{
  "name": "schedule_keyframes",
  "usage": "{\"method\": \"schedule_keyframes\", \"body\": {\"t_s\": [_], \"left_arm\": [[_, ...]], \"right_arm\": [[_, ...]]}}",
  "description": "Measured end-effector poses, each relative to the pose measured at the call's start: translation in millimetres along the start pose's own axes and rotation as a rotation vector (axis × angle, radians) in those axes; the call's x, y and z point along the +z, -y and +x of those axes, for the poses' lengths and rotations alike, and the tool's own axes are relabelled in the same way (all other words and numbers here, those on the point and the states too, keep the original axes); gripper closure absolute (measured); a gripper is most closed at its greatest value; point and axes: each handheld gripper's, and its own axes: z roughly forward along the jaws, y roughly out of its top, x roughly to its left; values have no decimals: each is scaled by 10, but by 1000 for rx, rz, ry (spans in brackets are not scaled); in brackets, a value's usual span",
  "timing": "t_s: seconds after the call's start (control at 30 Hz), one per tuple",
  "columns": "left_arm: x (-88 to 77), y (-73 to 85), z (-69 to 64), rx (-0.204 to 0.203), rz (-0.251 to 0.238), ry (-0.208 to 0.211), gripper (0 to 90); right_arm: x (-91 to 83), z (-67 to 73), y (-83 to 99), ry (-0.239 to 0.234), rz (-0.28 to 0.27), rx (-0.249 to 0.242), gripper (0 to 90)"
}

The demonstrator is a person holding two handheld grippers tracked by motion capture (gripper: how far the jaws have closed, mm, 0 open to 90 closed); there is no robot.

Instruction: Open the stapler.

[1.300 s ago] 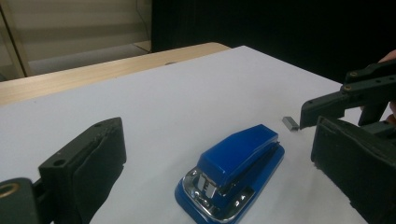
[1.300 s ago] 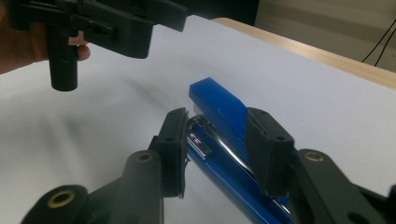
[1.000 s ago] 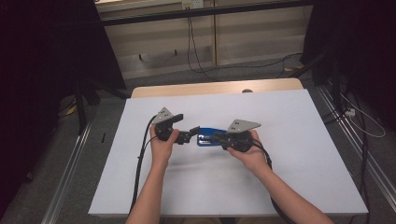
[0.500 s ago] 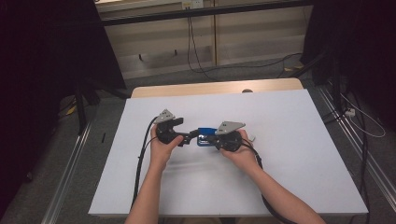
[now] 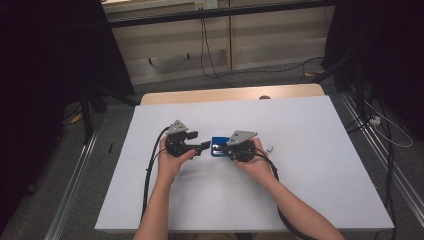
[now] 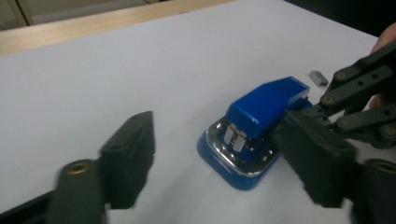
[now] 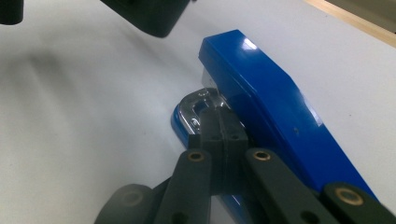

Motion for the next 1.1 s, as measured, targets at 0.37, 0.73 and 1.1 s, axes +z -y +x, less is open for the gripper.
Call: {"method": "schedule_keyframes", "body": {"t_s": [0.37, 0.73, 1.1], "left_arm": [[130, 63, -15, 1, 72, 74, 900], [258, 81, -14, 11, 111, 82, 900], [205, -13, -31, 14, 65, 96, 900]], "right_arm": [[0, 2, 11, 2, -8, 23, 900], [0, 3, 12, 2, -8, 25, 900], [-1, 3, 14, 7, -10, 29, 900]]}}
